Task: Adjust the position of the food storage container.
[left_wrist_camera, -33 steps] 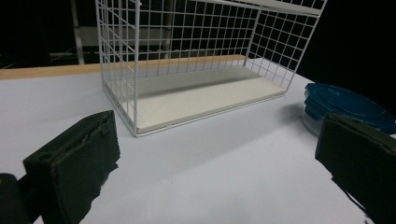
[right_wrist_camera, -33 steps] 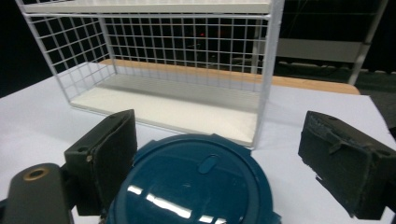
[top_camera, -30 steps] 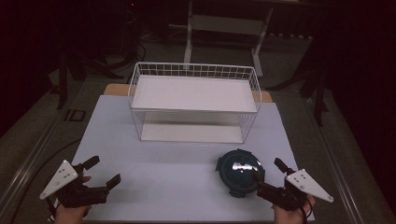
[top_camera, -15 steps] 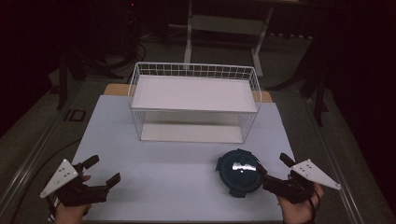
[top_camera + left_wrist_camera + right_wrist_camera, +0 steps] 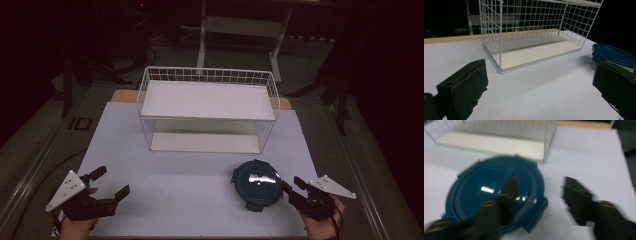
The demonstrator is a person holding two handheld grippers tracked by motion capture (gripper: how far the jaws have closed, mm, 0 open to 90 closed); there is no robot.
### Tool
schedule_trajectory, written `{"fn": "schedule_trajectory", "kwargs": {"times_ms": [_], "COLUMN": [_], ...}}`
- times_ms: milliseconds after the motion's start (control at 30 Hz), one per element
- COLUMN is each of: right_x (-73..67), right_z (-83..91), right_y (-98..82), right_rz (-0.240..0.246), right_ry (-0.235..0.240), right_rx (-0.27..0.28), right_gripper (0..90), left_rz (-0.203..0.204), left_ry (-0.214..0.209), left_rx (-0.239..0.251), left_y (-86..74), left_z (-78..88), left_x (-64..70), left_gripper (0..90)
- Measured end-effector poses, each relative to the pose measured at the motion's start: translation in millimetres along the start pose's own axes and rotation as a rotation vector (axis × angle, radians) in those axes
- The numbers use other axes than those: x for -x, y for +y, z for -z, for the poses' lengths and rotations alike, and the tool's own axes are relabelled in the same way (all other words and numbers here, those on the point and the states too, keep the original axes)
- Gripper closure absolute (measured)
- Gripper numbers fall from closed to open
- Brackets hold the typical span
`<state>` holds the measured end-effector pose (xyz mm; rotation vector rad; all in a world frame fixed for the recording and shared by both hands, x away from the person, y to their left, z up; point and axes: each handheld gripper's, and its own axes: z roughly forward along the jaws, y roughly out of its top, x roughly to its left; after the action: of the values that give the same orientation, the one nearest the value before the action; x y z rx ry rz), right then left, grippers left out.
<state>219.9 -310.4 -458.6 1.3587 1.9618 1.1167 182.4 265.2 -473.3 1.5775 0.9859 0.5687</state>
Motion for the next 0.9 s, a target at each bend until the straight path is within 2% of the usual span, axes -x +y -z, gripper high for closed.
{"fn": "schedule_trajectory", "kwargs": {"times_ms": [33,233,433,533,600,700,900], "right_x": [1.1,8.3,10.0,8.9,7.1,7.9,1.2], "right_z": [-1.1,-6.1,-16.6,-21.2,-23.1,-24.3,-32.5], "right_y": [-3.1,-13.7,-22.8,-23.5,-23.3,-21.7,-15.6], "right_rz": [-0.004,-0.02,-0.036,-0.037,-0.036,-0.053,-0.042], "right_ry": [-0.01,-0.037,0.005,0.03,0.011,0.018,0.035], "right_rx": [-0.012,-0.082,-0.163,-0.178,-0.187,-0.193,-0.207], "right_gripper": [61.7,89.0,90.0,90.0,90.0,90.0,90.0], "left_rz": [0.001,-0.006,-0.007,-0.007,-0.007,-0.008,-0.009], "left_ry": [0.001,0.001,0.0,0.0,-0.001,-0.003,-0.009], "left_rx": [-0.001,0.0,-0.002,-0.006,-0.007,-0.008,-0.014], "left_y": [-0.1,0.1,-0.2,-0.4,-0.4,-0.5,-0.8], "left_z": [-0.4,0.1,-0.9,-1.4,-1.4,-1.5,-2.3], "left_x": [0.3,0.6,1.0,0.7,0.9,1.6,3.0], "left_gripper": [0.0,0.0,0.0,0.0,0.0,0.0,0.0]}}
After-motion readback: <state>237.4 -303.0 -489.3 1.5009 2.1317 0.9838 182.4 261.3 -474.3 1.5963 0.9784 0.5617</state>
